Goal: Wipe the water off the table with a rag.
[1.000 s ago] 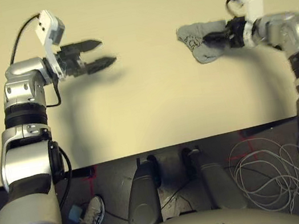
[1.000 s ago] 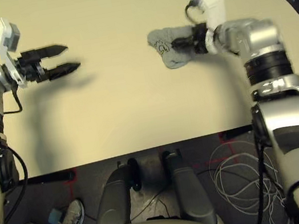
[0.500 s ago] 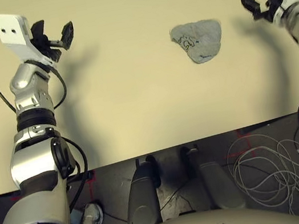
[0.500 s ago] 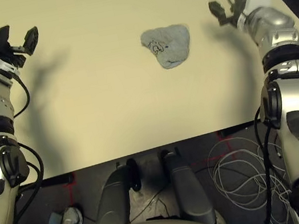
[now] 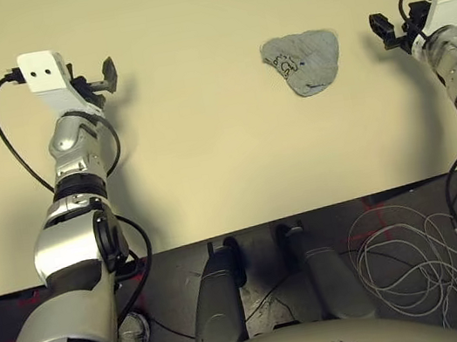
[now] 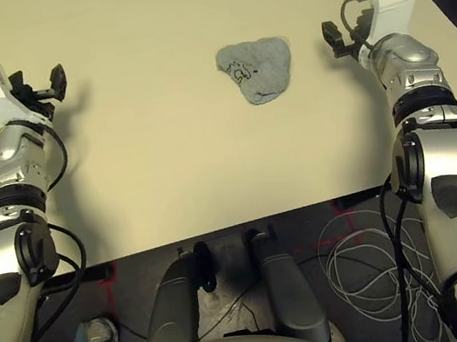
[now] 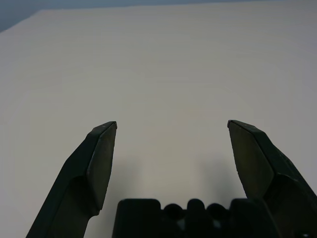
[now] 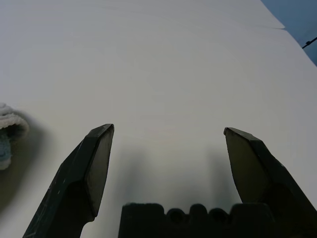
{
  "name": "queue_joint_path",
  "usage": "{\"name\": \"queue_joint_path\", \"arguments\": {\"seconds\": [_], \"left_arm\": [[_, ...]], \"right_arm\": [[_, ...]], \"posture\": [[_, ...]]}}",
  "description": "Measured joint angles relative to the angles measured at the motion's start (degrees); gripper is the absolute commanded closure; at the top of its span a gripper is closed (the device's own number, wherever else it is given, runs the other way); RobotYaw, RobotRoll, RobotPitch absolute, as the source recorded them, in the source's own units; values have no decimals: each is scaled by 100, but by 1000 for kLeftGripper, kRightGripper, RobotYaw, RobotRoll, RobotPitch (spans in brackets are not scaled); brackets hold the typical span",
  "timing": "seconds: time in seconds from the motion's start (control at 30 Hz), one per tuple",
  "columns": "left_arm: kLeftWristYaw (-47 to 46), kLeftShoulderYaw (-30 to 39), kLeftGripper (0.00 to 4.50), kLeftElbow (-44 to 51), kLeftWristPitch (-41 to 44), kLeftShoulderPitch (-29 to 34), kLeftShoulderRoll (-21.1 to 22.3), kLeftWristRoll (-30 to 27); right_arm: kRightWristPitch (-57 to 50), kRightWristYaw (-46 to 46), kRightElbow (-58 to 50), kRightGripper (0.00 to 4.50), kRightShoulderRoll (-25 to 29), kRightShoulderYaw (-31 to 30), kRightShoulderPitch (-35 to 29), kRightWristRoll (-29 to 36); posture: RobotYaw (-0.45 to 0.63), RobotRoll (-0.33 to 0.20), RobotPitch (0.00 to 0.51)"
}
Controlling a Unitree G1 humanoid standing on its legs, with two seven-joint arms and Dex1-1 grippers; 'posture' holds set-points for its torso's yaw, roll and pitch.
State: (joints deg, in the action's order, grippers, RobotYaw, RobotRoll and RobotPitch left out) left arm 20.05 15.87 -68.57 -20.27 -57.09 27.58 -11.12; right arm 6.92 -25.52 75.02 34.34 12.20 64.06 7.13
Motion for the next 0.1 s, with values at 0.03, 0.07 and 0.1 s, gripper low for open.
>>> {"name": "queue_joint_path", "arguments": {"seconds": [0.03,0.07,0.1], "left_arm": [[-9,4,0,0,-19,11,8,0],[-12,19,0,1,-30,27,13,-2],[-12,56,0,2,-37,57,24,-6]], "right_arm": [[0,-13,0,13,-17,0,11,-13],[0,-26,0,13,-29,0,17,-18],[-1,-56,0,13,-41,0,24,-20]], "posture": [[-62,0,238],[-63,0,241],[-64,0,244]]}}
